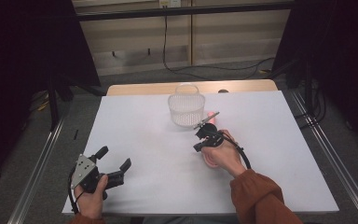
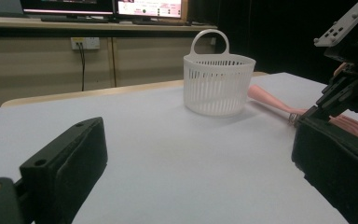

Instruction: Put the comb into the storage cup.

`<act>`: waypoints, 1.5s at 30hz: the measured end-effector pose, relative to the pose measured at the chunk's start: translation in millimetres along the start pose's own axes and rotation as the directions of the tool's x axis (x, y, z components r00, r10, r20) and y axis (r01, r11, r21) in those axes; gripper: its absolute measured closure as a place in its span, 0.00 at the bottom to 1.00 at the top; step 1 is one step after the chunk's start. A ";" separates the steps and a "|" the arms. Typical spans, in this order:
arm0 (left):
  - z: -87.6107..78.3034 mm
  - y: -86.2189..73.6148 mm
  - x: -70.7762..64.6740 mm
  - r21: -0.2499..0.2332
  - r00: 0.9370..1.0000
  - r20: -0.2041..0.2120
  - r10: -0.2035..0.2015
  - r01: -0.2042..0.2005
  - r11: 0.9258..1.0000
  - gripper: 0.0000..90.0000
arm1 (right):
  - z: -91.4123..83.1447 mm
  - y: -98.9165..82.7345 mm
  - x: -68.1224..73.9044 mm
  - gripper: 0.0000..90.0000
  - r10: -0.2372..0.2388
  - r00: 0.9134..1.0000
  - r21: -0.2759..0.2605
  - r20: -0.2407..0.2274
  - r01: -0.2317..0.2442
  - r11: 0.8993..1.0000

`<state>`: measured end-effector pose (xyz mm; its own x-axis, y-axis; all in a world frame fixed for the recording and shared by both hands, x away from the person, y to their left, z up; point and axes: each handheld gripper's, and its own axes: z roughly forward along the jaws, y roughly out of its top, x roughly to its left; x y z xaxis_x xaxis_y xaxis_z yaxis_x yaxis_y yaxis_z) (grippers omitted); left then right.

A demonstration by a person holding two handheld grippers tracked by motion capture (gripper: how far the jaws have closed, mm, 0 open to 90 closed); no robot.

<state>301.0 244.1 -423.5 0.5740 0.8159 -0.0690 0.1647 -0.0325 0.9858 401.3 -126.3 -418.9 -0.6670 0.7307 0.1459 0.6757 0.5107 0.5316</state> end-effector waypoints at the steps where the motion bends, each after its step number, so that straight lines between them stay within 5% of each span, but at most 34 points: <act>1: -0.2 0.0 0.3 0.003 1.000 0.002 0.005 -0.005 1.000 0.04 | -0.3 -0.2 -0.3 1.00 0.000 1.000 -0.001 0.002 0.000 1.000; 45: -0.6 -0.2 0.2 0.008 1.000 0.001 0.010 -0.010 1.000 0.04 | -9.2 -12.8 -1.5 1.00 0.021 1.000 -0.009 -0.011 -0.021 1.000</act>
<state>300.6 244.6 -423.6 0.5764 0.8150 -0.0594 0.1650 -0.0449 0.9853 390.8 -138.1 -418.2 -0.6563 0.7360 0.1663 0.6868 0.4914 0.5355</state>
